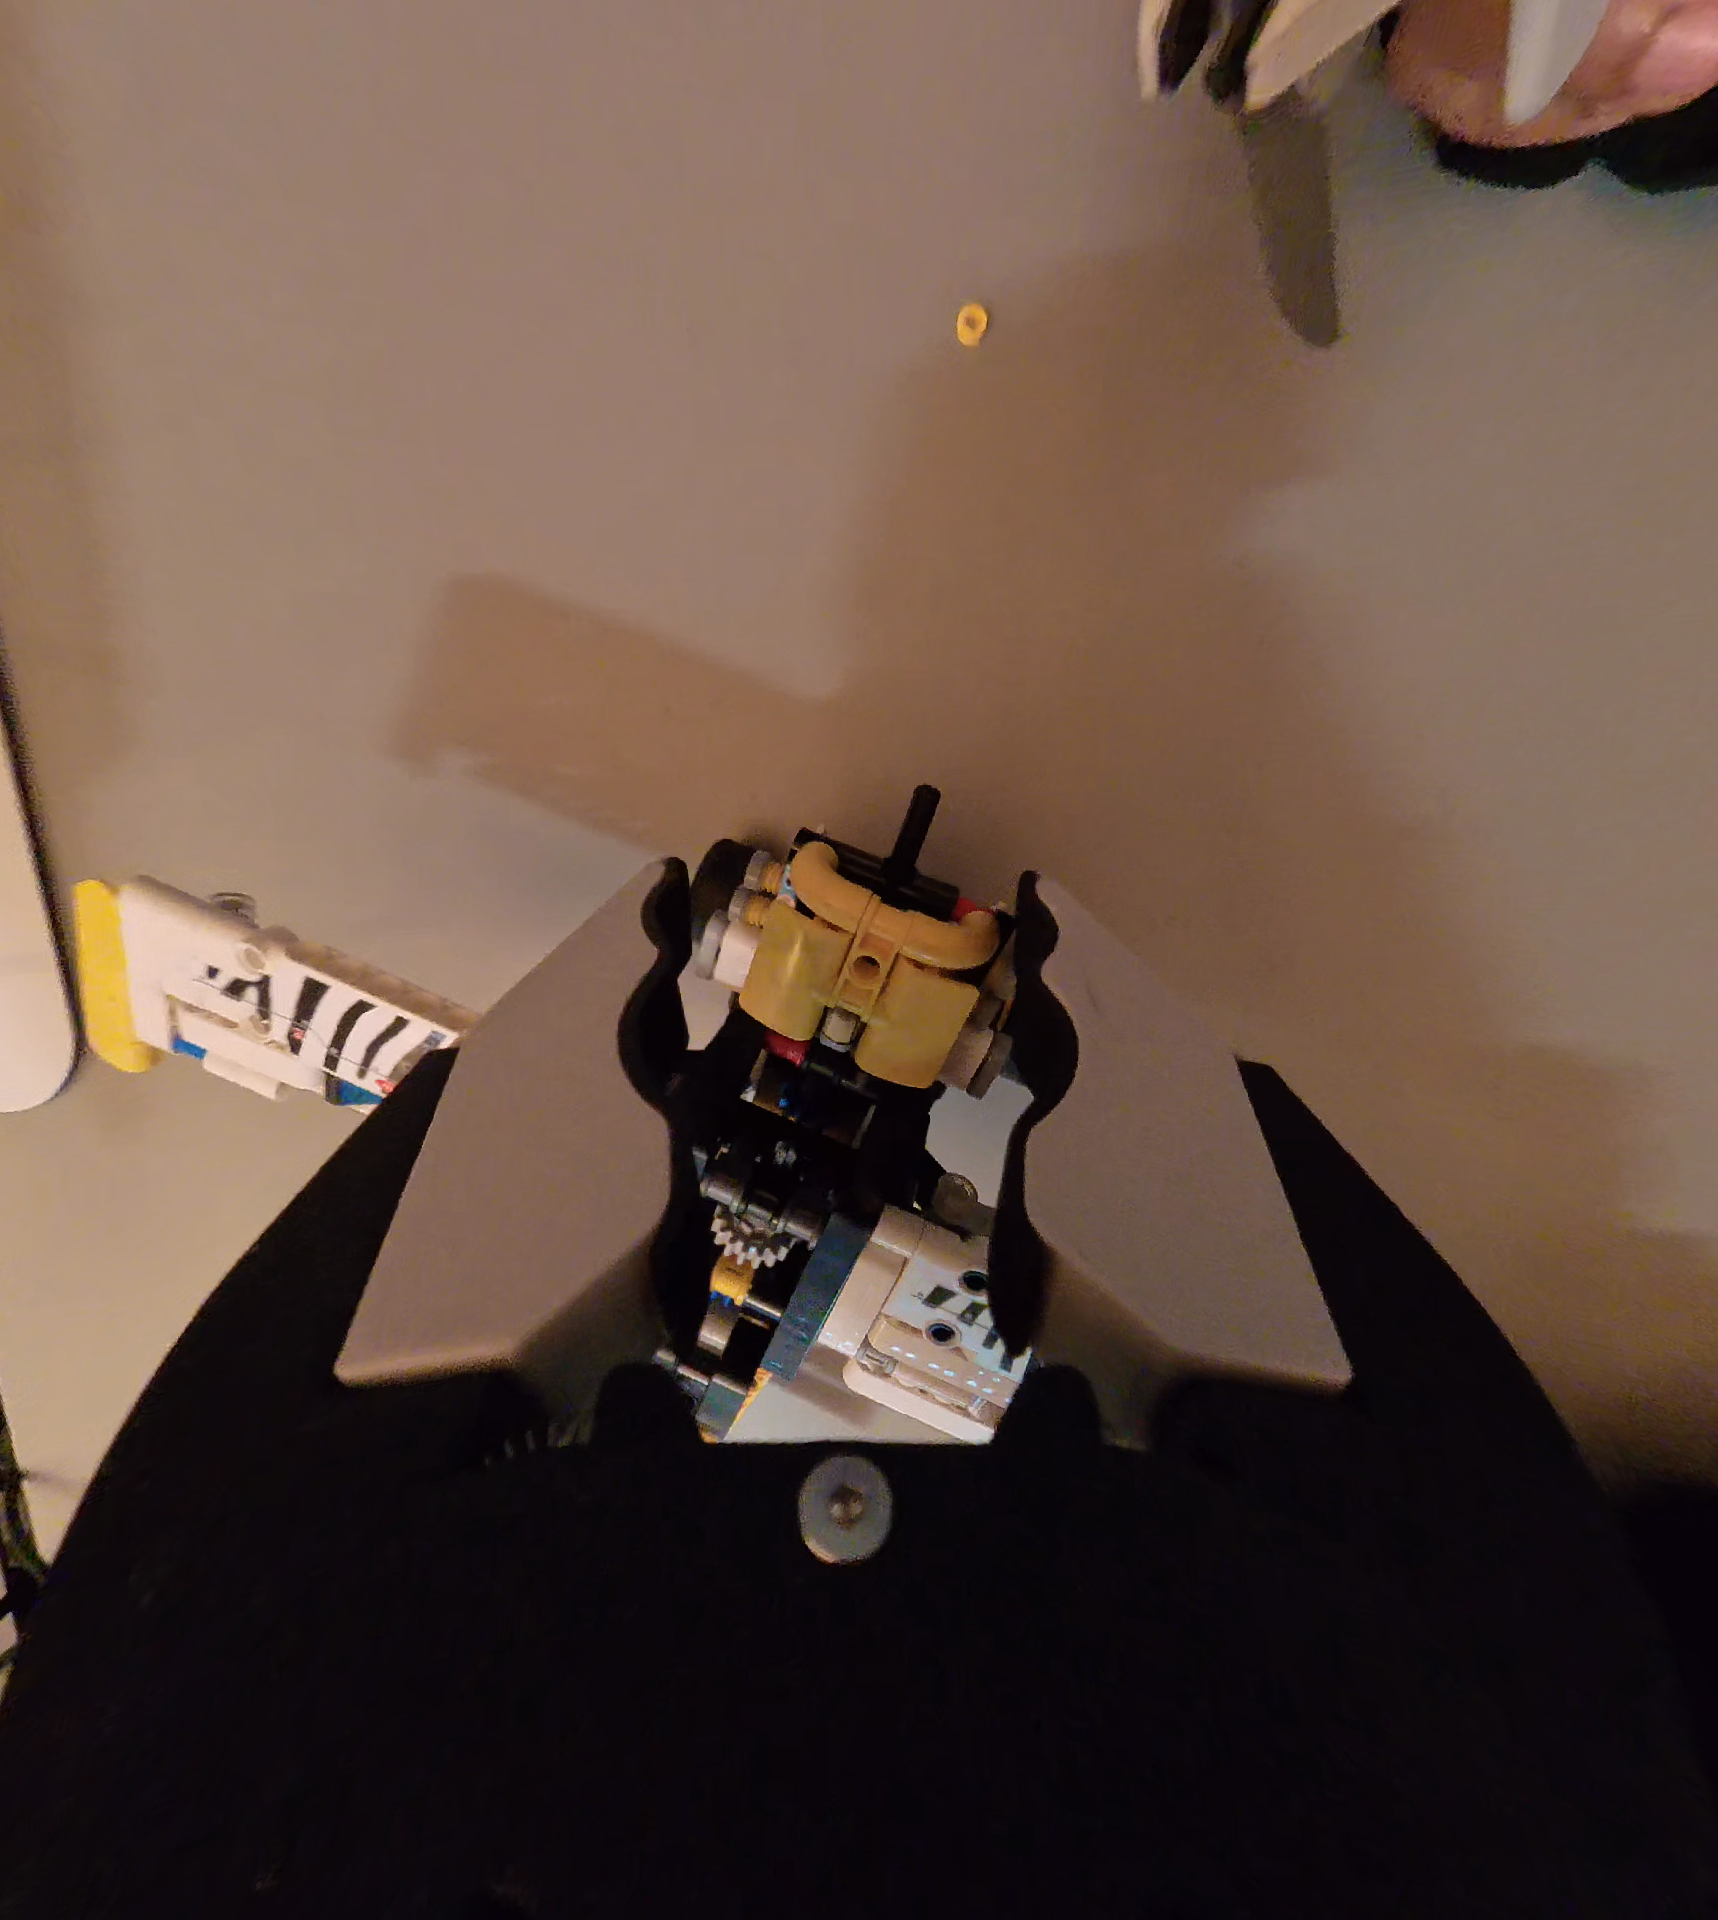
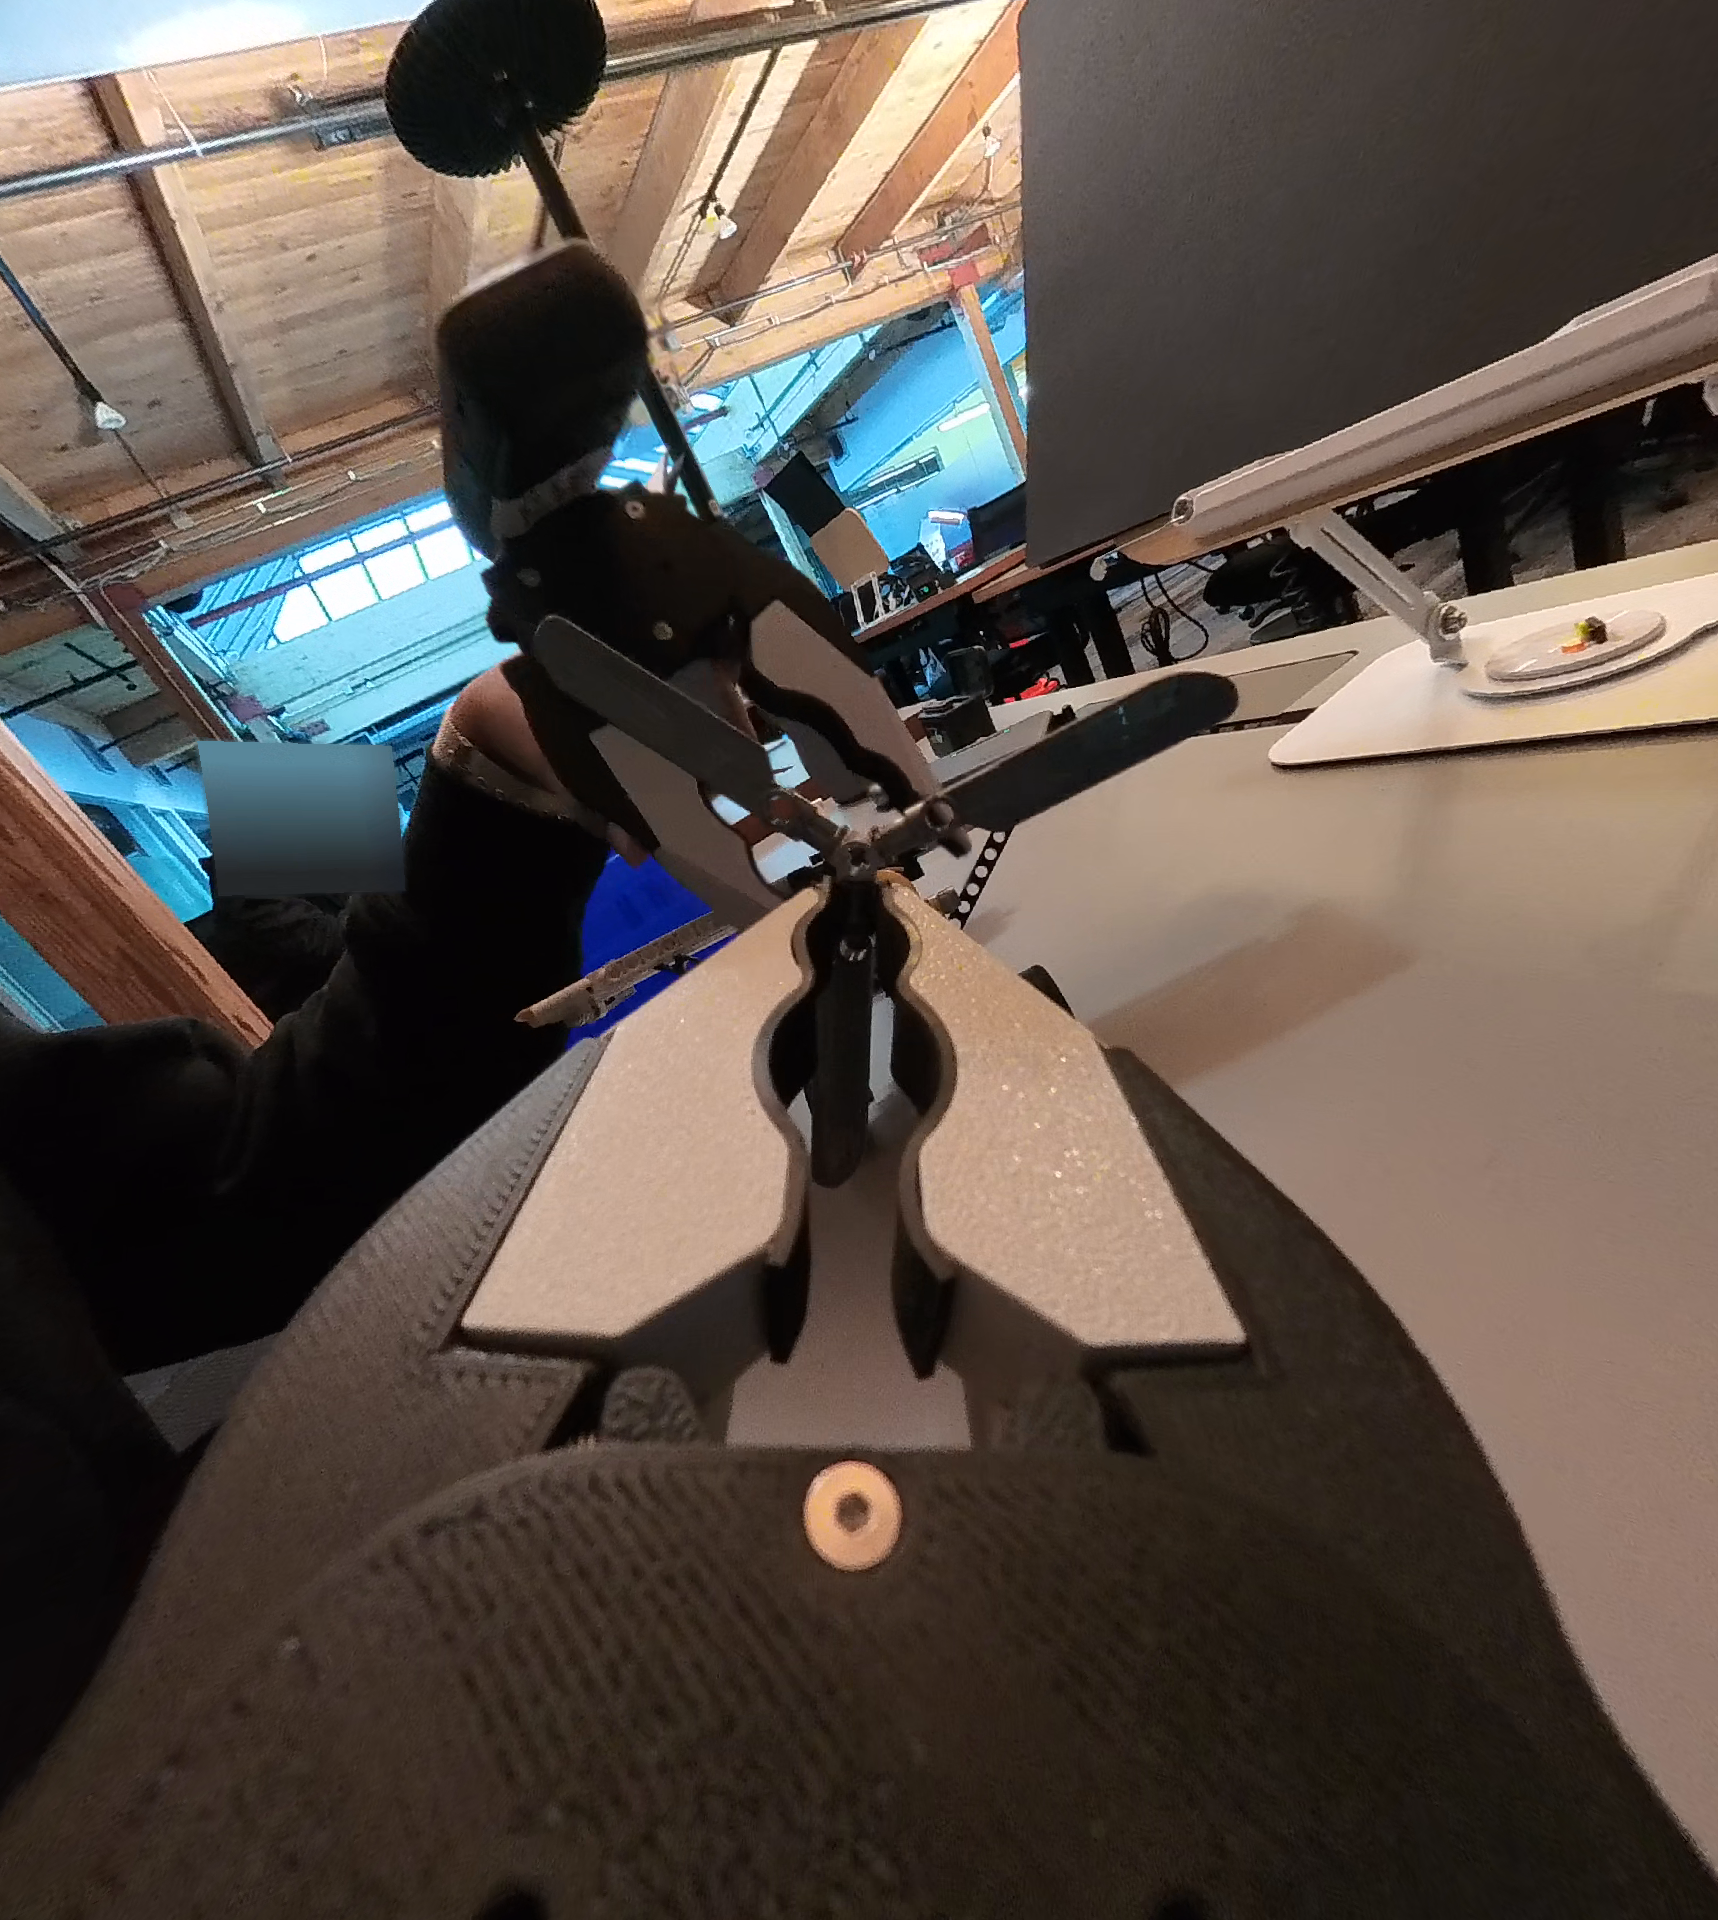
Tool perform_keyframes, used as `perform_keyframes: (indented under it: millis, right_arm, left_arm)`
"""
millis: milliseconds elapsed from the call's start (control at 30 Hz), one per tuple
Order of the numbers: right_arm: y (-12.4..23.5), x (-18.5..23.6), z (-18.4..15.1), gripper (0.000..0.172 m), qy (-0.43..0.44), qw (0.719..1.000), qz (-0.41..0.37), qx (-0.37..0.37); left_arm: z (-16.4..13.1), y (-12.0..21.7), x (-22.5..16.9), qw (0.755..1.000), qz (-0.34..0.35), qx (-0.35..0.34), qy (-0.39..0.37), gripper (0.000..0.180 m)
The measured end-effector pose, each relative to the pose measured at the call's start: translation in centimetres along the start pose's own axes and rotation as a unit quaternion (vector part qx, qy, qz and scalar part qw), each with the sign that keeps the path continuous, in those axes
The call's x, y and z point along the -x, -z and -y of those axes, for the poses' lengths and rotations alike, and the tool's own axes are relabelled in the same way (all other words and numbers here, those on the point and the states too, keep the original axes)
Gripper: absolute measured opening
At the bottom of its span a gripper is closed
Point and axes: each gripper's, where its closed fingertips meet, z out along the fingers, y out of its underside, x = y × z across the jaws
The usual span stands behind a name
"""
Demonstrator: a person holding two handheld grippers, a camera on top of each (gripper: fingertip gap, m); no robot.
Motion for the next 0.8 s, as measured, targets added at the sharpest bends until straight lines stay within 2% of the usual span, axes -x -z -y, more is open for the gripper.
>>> perform_keyframes:
  millis: [133,267,333,433,467,500,567,667,700,733,800]
  right_arm:
    - [0.1,-0.1,0.2,0.004,0.006,1.000,-0.006,-0.005]
    - [0.3,-0.2,0.3,0.004,0.004,1.000,-0.009,-0.010]
    - [0.2,0.0,0.2,0.004,0.010,1.000,-0.012,-0.009]
    - [0.1,0.2,-0.1,0.004,0.031,0.999,-0.022,-0.001]
    - [0.0,0.3,-0.1,0.005,0.041,0.999,-0.027,0.001]
    - [0.0,0.3,-0.3,0.004,0.051,0.998,-0.035,0.006]
    - [0.1,-0.7,-0.8,0.004,0.067,0.994,-0.083,0.022]
    - [0.4,-1.2,-0.8,0.004,0.078,0.990,-0.111,0.022]
    - [0.5,-1.2,-0.7,0.005,0.081,0.990,-0.114,0.019]
    - [0.6,-1.1,-0.5,0.004,0.085,0.990,-0.114,0.015]
    - [0.6,-0.6,-0.3,0.004,0.096,0.989,-0.109,0.008]
  left_arm:
    - [1.3,1.9,0.5,0.998,0.039,-0.040,-0.014,0.057]
    - [4.1,6.2,-0.2,0.987,0.076,-0.139,-0.012,0.057]
    - [5.2,9.0,-0.4,0.977,0.131,-0.165,0.016,0.051]
    - [6.4,12.1,-2.2,0.956,0.228,-0.183,0.009,0.050]
    - [7.0,12.6,-3.4,0.950,0.244,-0.195,0.002,0.047]
    - [7.5,12.6,-4.8,0.945,0.248,-0.213,0.003,0.036]
    - [8.6,10.8,-8.7,0.945,0.193,-0.261,0.028,0.021]
    - [9.6,5.4,-16.2,0.943,0.018,-0.324,0.076,0.017]
    - [9.2,3.3,-17.3,0.940,-0.006,-0.327,0.102,0.013]
    - [8.5,1.2,-17.5,0.939,-0.004,-0.322,0.125,0.009]
    - [6.4,-2.1,-15.9,0.936,0.057,-0.307,0.160,0.007]
